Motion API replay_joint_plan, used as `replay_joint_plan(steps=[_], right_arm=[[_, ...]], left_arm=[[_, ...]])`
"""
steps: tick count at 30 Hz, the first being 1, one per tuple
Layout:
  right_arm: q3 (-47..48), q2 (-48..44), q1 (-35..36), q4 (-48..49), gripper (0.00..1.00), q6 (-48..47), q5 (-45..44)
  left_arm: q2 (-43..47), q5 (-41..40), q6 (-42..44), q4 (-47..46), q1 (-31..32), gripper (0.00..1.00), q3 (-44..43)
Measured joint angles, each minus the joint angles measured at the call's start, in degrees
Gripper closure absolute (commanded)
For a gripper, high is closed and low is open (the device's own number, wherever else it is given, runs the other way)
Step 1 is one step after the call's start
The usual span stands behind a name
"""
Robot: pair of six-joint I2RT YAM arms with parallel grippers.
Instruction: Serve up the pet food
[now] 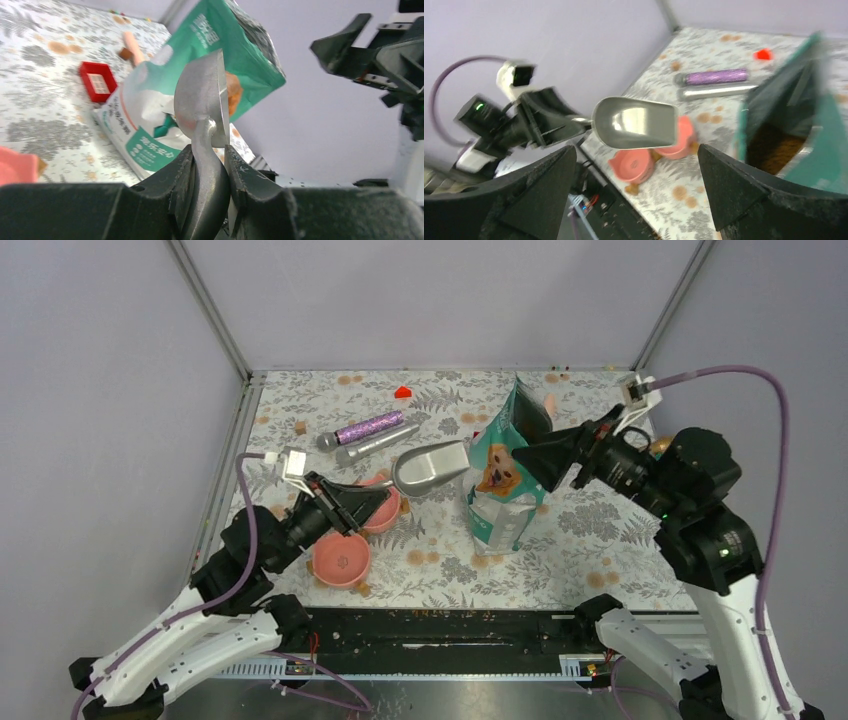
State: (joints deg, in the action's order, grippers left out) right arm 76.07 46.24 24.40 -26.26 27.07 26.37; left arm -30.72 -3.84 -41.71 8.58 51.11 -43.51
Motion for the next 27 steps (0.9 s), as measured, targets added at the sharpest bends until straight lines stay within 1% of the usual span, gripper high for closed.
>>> replay_joint_plan(steps=[1, 3, 4, 7, 10, 13, 17, 19, 20, 21, 23, 24, 27], right_arm=[[2.3, 0.7, 0.0, -1.7, 0.00, -1.1, -2.2], [8.8, 3.3, 0.0, -7.5, 0.00, -3.8, -10.3], [12.8, 5.1, 0.0, -10.6, 0.01, -5.4, -16.0], [20.5, 10.1, 0.0, -16.9, 0.01, -9.1, -28.6], [26.6, 16.4, 0.0, -23.5, 0.01, -12.6, -37.2], [30.4, 22.7, 0.0, -28.4, 0.03, -14.7, -41.3], [31.1, 29.7, 0.0, -32.7, 0.06, -15.8, -42.1], [31.1, 32.1, 0.0, -34.7, 0.12, -16.2, -42.2], [31.1, 33.0, 0.0, -35.6, 0.17, -16.3, -42.2], [31.1, 33.5, 0.0, -36.2, 0.24, -16.4, -42.2], [31.2, 34.6, 0.0, -37.7, 0.45, -16.4, -42.2], [31.2, 35.1, 0.0, -38.2, 0.51, -16.3, -42.2], [30.3, 35.7, -0.6, -38.8, 0.54, -16.0, -42.2]], left_arm=[[1.1, -1.6, 0.4, 1.2, 0.0, 1.00, 0.0], [3.3, -4.5, 1.3, 3.5, 0.0, 1.00, -0.1], [4.3, -6.2, 1.7, 4.9, 0.0, 1.00, -0.3], [5.8, -10.7, 2.9, 7.8, 0.0, 1.00, -1.5], [5.9, -14.2, 4.2, 10.3, 0.0, 1.00, -2.6], [5.9, -16.6, 4.9, 12.0, 0.0, 1.00, -3.0], [5.9, -18.7, 5.7, 13.3, 0.0, 1.00, -3.0], [5.9, -19.1, 5.9, 13.7, 0.0, 1.00, -3.0], [5.9, -19.2, 6.1, 13.9, 0.0, 1.00, -3.0], [5.9, -19.3, 6.2, 14.2, 0.0, 1.00, -3.0], [5.9, -19.4, 6.3, 14.4, 0.0, 1.00, -3.0], [5.9, -19.5, 6.3, 14.5, 0.0, 1.00, -3.0], [5.9, -19.7, 6.4, 14.5, 0.0, 1.00, -3.0]])
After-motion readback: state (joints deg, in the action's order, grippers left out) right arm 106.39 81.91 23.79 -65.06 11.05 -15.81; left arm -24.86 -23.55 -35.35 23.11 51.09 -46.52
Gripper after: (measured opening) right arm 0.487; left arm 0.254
